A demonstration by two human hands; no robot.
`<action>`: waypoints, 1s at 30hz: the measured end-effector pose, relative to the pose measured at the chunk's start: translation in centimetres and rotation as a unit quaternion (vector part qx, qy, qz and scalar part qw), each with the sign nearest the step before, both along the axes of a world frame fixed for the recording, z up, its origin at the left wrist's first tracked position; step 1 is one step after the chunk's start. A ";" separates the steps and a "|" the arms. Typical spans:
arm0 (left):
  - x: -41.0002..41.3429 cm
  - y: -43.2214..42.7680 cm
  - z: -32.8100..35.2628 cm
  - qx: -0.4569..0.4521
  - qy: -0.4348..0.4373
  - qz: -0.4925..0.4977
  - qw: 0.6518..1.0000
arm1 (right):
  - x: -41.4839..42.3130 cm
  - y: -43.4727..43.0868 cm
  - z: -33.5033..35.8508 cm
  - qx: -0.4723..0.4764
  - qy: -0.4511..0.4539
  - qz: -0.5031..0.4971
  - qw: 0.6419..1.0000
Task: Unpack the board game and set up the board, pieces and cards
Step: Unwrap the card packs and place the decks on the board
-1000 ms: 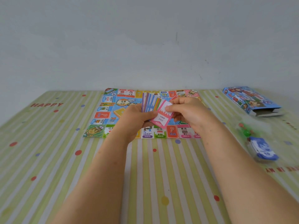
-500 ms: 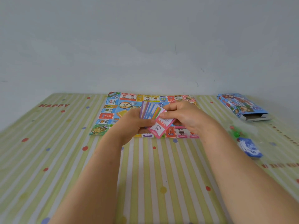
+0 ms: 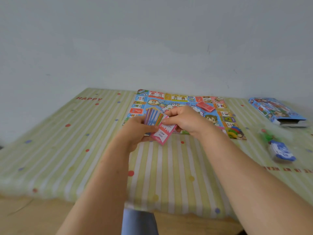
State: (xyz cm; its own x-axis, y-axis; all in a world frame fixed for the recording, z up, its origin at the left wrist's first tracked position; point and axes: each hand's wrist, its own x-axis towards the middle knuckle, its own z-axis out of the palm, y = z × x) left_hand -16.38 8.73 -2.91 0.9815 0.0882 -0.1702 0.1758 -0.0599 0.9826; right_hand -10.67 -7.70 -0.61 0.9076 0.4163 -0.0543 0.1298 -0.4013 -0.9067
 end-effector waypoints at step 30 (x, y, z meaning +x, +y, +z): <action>-3.3 7.1 -1.0 0.285 0.025 0.143 0.948 | -2.5 10.8 -2.0 -0.243 -0.182 0.050 0.951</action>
